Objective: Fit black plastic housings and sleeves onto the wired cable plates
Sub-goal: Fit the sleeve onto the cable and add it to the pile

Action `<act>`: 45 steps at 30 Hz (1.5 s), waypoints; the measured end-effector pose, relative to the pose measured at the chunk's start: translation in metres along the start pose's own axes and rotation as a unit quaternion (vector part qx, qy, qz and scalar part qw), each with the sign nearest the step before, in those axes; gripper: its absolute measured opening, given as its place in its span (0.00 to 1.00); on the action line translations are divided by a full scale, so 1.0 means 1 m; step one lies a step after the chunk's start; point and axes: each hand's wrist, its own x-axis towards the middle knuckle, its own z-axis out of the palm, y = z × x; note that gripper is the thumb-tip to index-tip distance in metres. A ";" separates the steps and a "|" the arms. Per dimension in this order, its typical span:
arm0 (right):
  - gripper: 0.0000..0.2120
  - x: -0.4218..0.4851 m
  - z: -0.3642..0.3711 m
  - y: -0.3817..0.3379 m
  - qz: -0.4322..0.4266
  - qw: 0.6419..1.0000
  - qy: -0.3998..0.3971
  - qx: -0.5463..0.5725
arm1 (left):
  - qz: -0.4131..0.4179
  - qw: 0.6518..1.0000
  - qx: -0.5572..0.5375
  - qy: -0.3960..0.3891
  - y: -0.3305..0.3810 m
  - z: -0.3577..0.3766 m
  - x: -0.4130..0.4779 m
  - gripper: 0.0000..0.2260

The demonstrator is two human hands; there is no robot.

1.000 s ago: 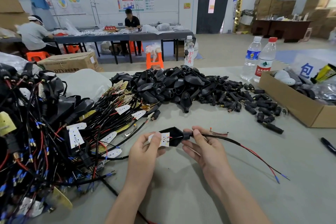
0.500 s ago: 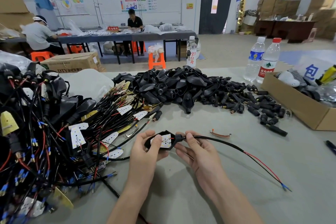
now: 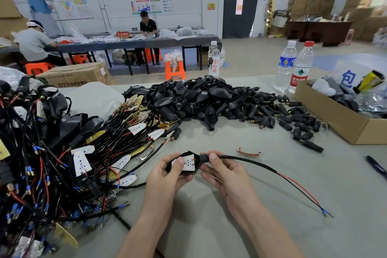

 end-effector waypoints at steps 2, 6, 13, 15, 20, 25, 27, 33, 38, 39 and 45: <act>0.08 0.000 0.001 0.002 -0.005 1.000 0.009 -0.015 | 0.005 1.000 0.005 0.005 0.001 0.001 -0.001 0.08; 0.07 -0.001 0.003 0.004 -0.004 0.999 0.027 -0.017 | 0.017 1.000 0.017 0.013 0.001 0.002 -0.003 0.07; 0.09 0.000 0.002 -0.006 -0.008 0.999 0.042 0.004 | 0.062 0.990 0.073 0.104 0.005 -0.005 0.004 0.04; 0.08 0.002 -0.003 -0.010 -0.019 0.997 0.066 0.037 | 0.079 0.979 0.101 0.156 0.010 -0.014 0.008 0.04; 0.09 0.006 -0.013 -0.014 -0.052 0.990 0.090 0.094 | 0.141 0.926 0.270 0.221 0.018 -0.034 0.008 0.05; 0.09 0.006 -0.006 -0.006 -0.062 0.997 0.053 -0.014 | 0.285 0.798 0.515 0.126 0.010 -0.012 -0.009 0.13; 0.08 0.005 -0.003 -0.001 -0.075 0.993 0.029 -0.084 | 0.316 0.794 0.520 0.018 0.000 0.002 -0.016 0.12; 0.12 -0.001 -0.008 0.005 -0.075 0.970 -0.001 -0.230 | 0.307 0.796 0.507 -0.122 -0.013 0.014 -0.021 0.13; 0.16 -0.013 0.000 0.005 -0.071 0.946 -0.062 -0.312 | 0.305 0.799 0.505 -0.119 -0.014 0.006 -0.018 0.10; 0.16 -0.015 0.002 0.003 -0.073 0.936 -0.070 -0.336 | 0.296 0.808 0.497 -0.112 -0.013 0.004 -0.017 0.10; 0.20 -0.019 -0.020 -0.044 -0.008 0.826 -0.186 -0.531 | 0.245 0.850 0.462 -0.062 -0.012 0.007 -0.016 0.08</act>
